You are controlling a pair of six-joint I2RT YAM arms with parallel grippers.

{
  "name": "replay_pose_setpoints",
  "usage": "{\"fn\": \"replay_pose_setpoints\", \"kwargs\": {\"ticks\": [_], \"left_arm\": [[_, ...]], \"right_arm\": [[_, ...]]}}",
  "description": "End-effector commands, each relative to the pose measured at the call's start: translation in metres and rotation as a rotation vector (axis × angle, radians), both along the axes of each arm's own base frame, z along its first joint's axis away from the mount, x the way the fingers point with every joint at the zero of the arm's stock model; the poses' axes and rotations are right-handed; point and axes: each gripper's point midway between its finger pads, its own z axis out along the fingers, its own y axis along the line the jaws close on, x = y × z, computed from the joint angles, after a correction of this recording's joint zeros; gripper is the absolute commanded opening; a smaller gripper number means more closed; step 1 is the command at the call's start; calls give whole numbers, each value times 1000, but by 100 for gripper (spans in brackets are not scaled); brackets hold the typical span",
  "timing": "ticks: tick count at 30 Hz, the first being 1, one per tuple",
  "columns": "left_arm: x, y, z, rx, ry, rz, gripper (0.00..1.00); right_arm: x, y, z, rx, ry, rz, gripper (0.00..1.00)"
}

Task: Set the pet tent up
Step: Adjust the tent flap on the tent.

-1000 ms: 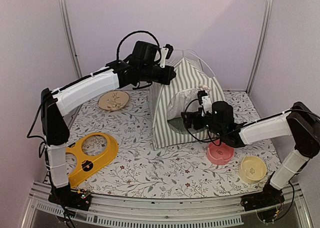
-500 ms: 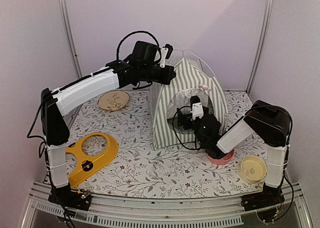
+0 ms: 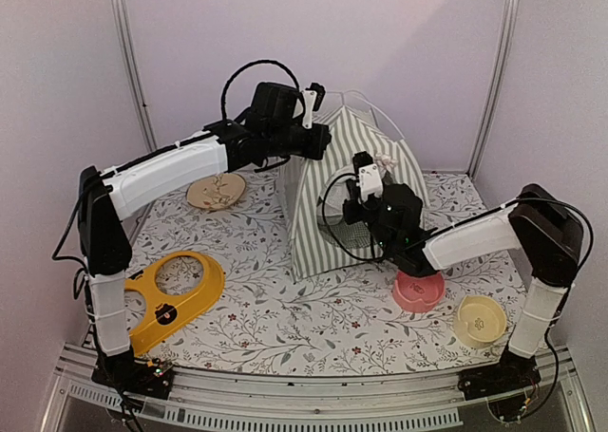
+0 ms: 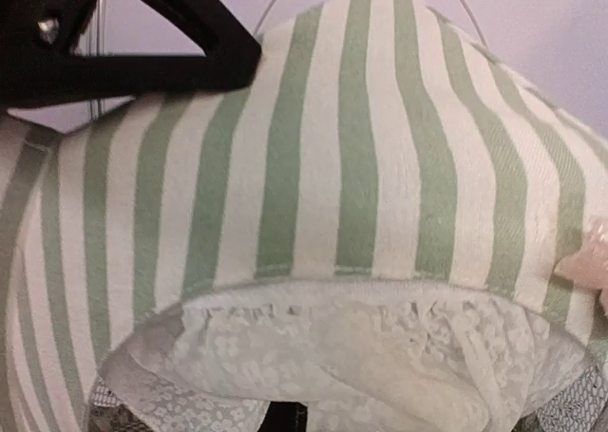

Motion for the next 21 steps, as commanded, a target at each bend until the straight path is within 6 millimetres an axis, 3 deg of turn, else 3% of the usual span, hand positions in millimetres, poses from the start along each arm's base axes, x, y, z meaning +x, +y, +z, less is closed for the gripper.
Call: {"fn": "replay_pose_setpoints", "kwargs": {"ticks": [1,7,10,15,18,21], "left_arm": [[27,22,27,-42,-158,124,0],[41,21,27,-21,-265,150,0],[40,15,30,-28,-301,111,0],[40,4,36,-8,-327,39,0],[38,-4,36,4,-345,-16,0],[34,-12,32,26,-358,-70,0]], "right_arm": [[-17,17,22,-36,164,151,0],[-36,22,56,-80,349,268,0],[-29,6,74,-105,425,231,0],[-34,-22,82,-123,541,208,0],[-55,-19,87,-132,585,309,20],[-78,-22,94,-127,604,404,48]]}}
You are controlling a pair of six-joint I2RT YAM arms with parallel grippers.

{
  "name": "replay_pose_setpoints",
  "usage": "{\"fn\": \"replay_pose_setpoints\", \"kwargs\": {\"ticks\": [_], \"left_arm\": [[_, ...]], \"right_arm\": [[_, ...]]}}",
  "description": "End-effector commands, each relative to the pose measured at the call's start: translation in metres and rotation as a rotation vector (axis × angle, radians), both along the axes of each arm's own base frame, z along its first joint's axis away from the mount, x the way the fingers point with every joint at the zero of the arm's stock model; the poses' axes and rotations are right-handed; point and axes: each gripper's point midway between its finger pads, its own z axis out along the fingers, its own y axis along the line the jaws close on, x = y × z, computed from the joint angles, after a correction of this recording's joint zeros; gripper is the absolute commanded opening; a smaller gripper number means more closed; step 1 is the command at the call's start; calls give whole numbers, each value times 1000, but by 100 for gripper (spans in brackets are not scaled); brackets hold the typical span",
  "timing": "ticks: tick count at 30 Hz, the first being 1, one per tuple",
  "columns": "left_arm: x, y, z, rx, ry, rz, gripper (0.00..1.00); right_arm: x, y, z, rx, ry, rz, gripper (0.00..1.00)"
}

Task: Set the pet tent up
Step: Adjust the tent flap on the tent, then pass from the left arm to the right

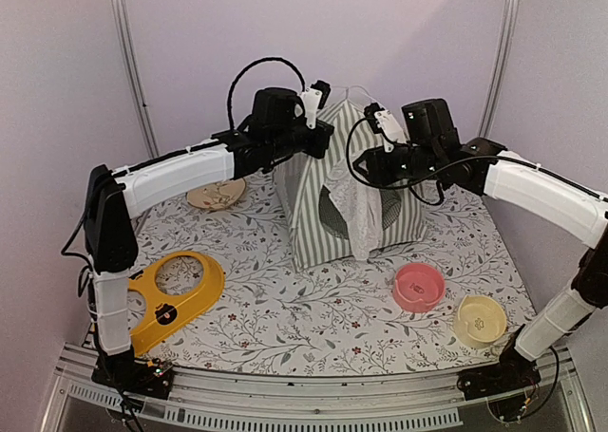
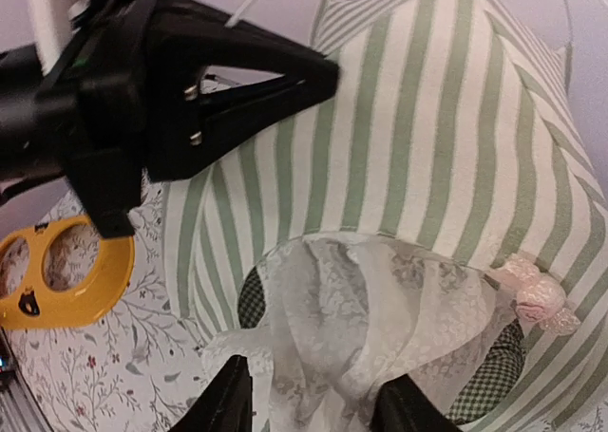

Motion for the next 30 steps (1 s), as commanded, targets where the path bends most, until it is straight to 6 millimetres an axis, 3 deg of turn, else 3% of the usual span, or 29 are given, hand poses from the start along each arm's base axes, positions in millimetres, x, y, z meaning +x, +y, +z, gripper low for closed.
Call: {"fn": "replay_pose_setpoints", "kwargs": {"ticks": [1,4,7,12,15,18,21,23,26,30], "left_arm": [[5,-10,24,4,-128,-80,0],[4,-15,23,23,-141,-122,0],[4,-24,20,47,-144,-168,0],[5,-33,24,50,-148,-232,0],[5,-39,28,42,-156,-274,0],[9,-47,26,36,-152,-311,0],[14,-54,25,15,-153,-330,0],[18,-57,25,2,-151,-326,3],[24,-59,26,-31,-141,-320,26],[24,-56,43,-97,-136,-298,66]], "right_arm": [[-47,-10,12,22,89,143,57],[-42,-41,20,49,72,72,77],[-31,-72,29,54,29,-31,87],[5,-129,29,58,-38,-180,94],[28,-135,17,66,-63,-152,93],[53,-131,3,26,-74,-129,82],[72,-132,-9,-3,-49,-158,54],[82,-145,-16,-30,-44,-248,31],[87,-172,-22,-62,-49,-413,2],[89,-212,-19,-106,-81,-591,0]]}}
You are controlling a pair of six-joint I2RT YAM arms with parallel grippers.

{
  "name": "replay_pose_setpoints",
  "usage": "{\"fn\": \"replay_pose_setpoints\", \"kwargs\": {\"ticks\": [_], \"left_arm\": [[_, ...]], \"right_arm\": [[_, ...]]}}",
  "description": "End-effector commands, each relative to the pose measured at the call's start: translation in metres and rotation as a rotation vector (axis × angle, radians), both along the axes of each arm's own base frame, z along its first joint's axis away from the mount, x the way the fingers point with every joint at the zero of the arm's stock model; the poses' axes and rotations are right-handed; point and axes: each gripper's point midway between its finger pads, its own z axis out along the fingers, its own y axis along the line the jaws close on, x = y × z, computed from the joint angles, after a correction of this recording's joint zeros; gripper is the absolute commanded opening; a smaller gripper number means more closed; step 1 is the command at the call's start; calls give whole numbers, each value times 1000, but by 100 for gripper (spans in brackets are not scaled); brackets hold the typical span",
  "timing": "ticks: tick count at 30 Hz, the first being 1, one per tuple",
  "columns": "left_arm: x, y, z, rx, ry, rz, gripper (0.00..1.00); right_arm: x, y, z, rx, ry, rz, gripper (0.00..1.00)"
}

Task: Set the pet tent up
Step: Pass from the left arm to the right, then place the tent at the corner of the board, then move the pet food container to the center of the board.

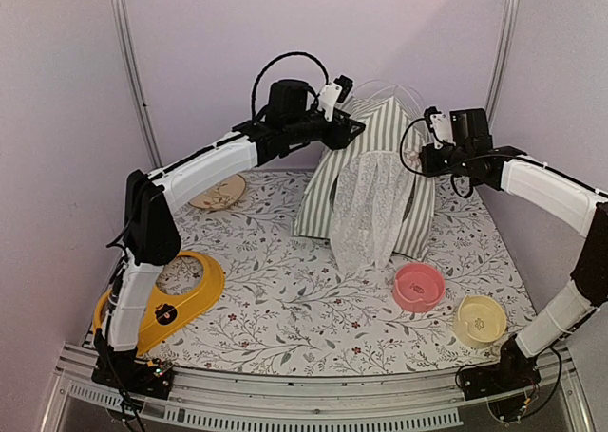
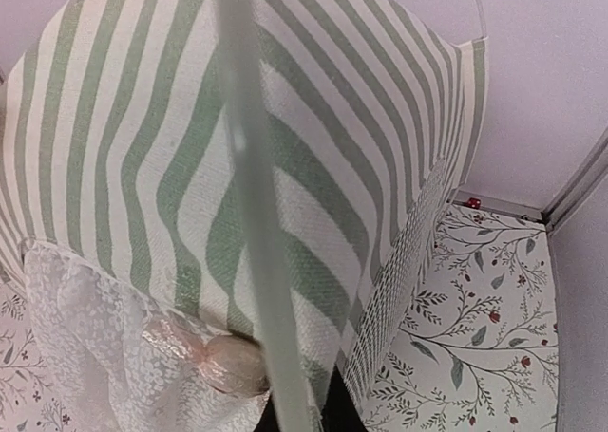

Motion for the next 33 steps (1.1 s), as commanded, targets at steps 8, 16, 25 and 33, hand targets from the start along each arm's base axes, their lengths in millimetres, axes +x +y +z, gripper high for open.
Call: {"fn": "replay_pose_setpoints", "kwargs": {"ticks": [8,16,25,33], "left_arm": [[-18,57,92,-220,14,132,85],[-46,173,57,-309,243,429,87],[-117,304,-74,-327,588,768,89],[-183,376,-176,-366,805,1039,99]], "right_arm": [[17,-122,21,-134,-95,-414,0],[6,-136,33,-55,-110,-358,80],[-54,-124,54,116,-84,-349,99],[-107,-51,8,183,69,-188,99]]}}
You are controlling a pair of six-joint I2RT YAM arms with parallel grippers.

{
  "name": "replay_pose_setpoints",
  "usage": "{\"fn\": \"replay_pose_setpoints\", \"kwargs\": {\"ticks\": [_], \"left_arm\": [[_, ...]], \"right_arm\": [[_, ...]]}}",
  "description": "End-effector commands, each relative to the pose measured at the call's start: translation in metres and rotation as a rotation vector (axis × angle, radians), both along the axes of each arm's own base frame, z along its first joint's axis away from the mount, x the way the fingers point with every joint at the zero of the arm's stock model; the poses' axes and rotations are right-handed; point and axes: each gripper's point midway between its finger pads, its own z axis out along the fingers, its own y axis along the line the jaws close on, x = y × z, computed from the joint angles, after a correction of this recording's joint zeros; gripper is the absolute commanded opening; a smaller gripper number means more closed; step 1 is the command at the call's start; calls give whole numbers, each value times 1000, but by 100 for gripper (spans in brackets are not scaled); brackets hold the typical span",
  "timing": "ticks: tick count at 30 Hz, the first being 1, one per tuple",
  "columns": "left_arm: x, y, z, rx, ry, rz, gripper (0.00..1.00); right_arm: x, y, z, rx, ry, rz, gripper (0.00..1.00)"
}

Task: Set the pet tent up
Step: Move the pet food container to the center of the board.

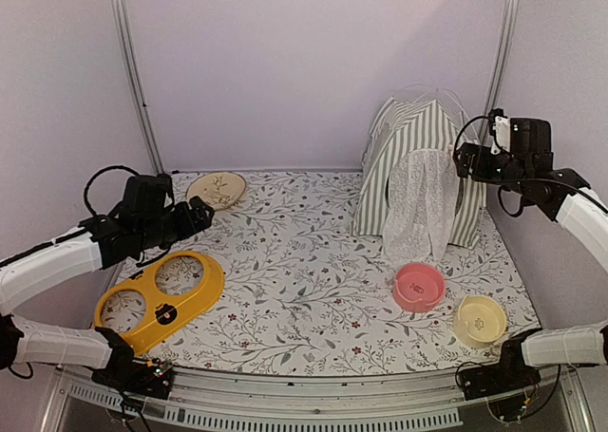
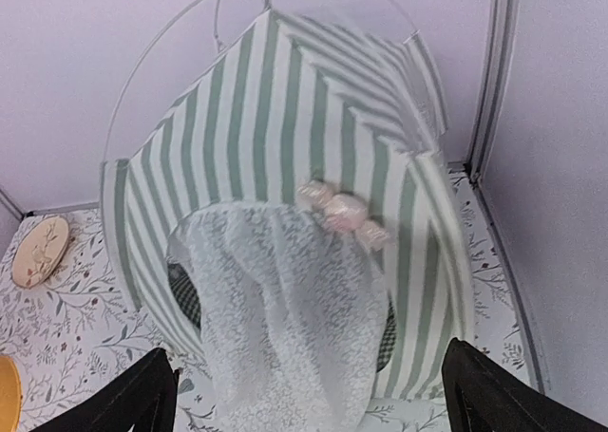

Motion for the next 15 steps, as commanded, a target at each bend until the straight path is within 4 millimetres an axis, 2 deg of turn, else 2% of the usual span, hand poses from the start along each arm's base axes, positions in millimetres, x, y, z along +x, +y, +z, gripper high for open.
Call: {"fn": "replay_pose_setpoints", "kwargs": {"ticks": [1,3,8,12,15], "left_arm": [[-20,32,-46,-78,104,170,99],[-16,40,-64,-95,135,197,99],[5,45,-108,-112,217,227,99],[31,25,-126,-94,250,154,99],[43,-1,-135,-69,265,73,99]], "right_arm": [[-33,53,-55,36,165,119,99],[-46,70,-73,48,204,157,99],[-66,79,-125,79,335,174,99],[-75,70,-153,61,413,134,99],[-78,65,-160,56,420,112,99]]}}
